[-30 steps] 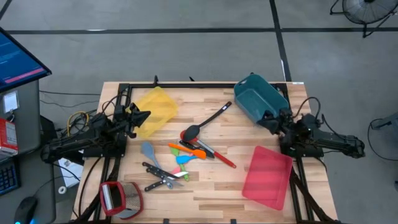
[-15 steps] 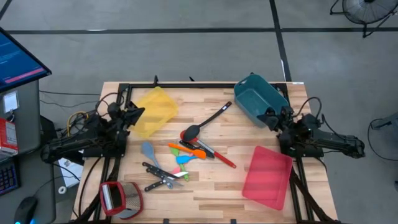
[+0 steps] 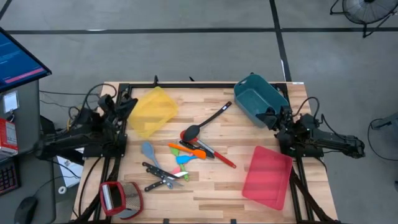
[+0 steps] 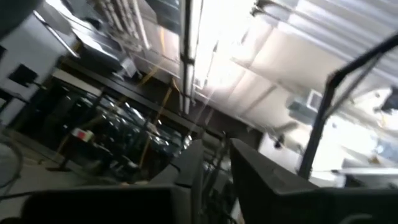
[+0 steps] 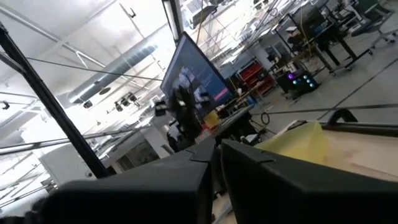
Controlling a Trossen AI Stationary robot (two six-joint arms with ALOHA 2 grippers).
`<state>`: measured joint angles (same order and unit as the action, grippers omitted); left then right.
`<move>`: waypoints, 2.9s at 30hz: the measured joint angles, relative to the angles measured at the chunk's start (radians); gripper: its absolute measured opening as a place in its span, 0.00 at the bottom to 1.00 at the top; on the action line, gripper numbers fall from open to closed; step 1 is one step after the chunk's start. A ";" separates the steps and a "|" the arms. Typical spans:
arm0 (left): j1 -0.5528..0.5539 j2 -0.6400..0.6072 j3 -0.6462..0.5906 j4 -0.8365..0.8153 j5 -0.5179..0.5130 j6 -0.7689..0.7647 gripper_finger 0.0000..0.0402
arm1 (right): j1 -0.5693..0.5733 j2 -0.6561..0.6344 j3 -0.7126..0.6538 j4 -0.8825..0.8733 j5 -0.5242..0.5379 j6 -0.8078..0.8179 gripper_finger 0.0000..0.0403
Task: Pick & Place Kitchen Items
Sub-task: Put the black knife into the yellow bin
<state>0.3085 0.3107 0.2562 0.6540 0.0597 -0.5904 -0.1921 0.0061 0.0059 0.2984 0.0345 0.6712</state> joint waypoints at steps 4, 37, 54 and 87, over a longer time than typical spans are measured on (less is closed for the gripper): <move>-0.005 0.207 0.156 0.002 0.150 0.014 0.25 | 0.000 0.000 0.000 -0.019 0.000 0.000 0.08; -0.595 0.862 0.466 -0.996 0.171 0.380 0.40 | 0.002 0.000 0.000 -0.036 -0.003 0.029 0.08; -0.694 1.059 0.466 -0.994 -0.051 0.324 0.55 | 0.000 0.000 0.000 -0.142 0.000 0.029 0.09; -0.627 1.203 0.357 -0.794 0.235 0.321 0.33 | -0.001 0.000 0.000 -0.180 0.001 0.027 0.09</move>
<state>-0.3183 1.5139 0.6128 -0.1399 0.2943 -0.2695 -0.1927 0.0061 0.0063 0.1184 0.0351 0.6981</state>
